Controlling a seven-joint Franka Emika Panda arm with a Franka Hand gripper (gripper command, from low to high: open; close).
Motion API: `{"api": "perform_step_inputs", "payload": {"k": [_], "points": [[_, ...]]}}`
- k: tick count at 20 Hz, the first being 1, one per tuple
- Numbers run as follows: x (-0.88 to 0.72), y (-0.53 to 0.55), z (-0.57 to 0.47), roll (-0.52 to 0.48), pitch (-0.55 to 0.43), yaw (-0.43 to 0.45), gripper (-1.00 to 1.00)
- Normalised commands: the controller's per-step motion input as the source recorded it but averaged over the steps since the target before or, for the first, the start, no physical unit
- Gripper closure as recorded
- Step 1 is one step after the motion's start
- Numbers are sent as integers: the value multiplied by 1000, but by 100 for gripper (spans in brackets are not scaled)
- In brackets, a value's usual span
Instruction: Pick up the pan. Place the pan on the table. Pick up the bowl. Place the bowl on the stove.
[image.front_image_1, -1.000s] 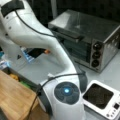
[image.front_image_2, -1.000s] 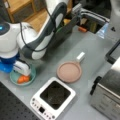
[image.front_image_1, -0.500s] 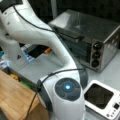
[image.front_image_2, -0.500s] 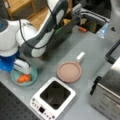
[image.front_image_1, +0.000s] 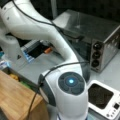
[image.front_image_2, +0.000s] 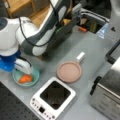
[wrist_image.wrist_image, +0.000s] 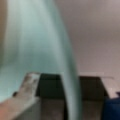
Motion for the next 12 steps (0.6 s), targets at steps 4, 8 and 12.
{"api": "perform_step_inputs", "payload": {"k": [4, 8, 12], "points": [[-68, 168, 98, 81, 20, -149, 100], [-88, 180, 143, 76, 33, -151, 100], [-89, 136, 182, 34, 11, -122, 100]]}}
